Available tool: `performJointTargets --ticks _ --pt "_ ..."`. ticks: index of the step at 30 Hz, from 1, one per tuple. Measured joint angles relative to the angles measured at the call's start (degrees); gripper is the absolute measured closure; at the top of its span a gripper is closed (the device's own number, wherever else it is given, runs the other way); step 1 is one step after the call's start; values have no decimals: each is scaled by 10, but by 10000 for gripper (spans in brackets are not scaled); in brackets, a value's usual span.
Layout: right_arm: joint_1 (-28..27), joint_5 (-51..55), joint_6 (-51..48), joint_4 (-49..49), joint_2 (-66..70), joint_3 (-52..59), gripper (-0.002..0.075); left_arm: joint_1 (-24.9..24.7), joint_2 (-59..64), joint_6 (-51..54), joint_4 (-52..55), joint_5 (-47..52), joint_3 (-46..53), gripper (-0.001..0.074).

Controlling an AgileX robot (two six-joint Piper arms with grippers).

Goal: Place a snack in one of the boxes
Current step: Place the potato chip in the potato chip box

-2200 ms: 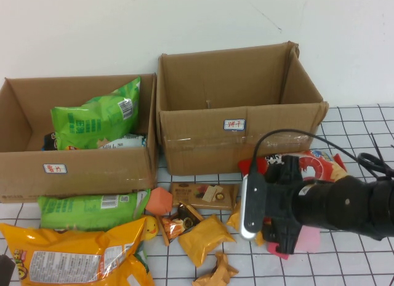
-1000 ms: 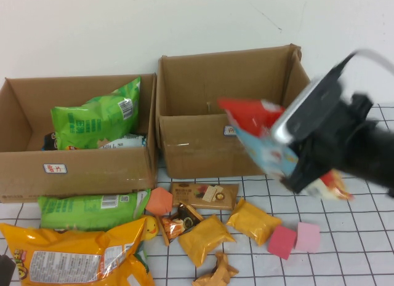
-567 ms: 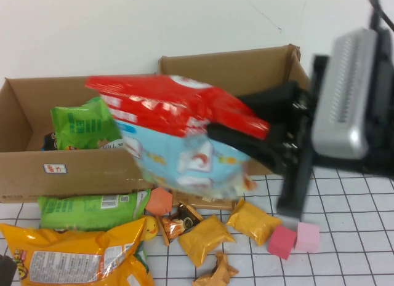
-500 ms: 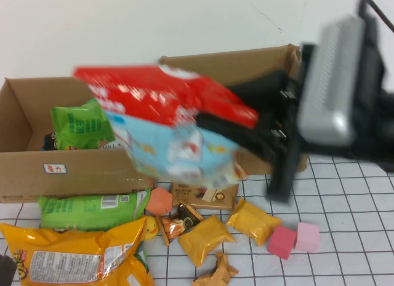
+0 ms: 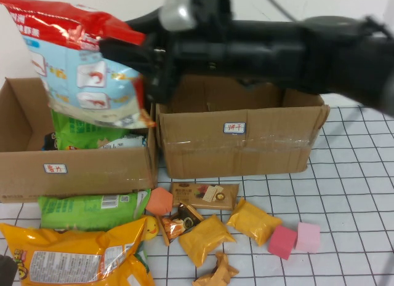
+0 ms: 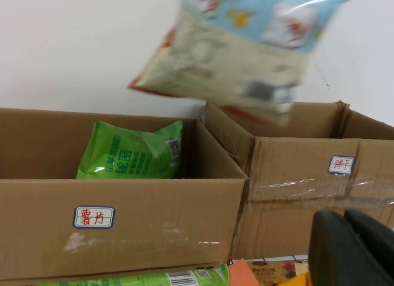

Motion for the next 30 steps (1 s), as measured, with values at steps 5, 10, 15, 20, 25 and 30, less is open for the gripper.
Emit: performJointTargets --ticks 5,10,15,20,25,30 --pt "0 0 49 -1 113 -116 539 0 0 0 0 0 0 738" --pt "0 -7 84 -3 202 -205 539 0 0 0 0 1 0 738" --pt "0 -45 95 -4 252 -242 539 0 0 1 0 1 0 738" --pt "0 -116 133 -4 277 -246 485 0 0 1 -1 2 0 738" --pt "-1 -183 154 0 279 -247 314 0 0 1 -1 2 0 738" --pt "-6 -181 198 5 279 -247 158 0 0 1 -1 2 0 738"
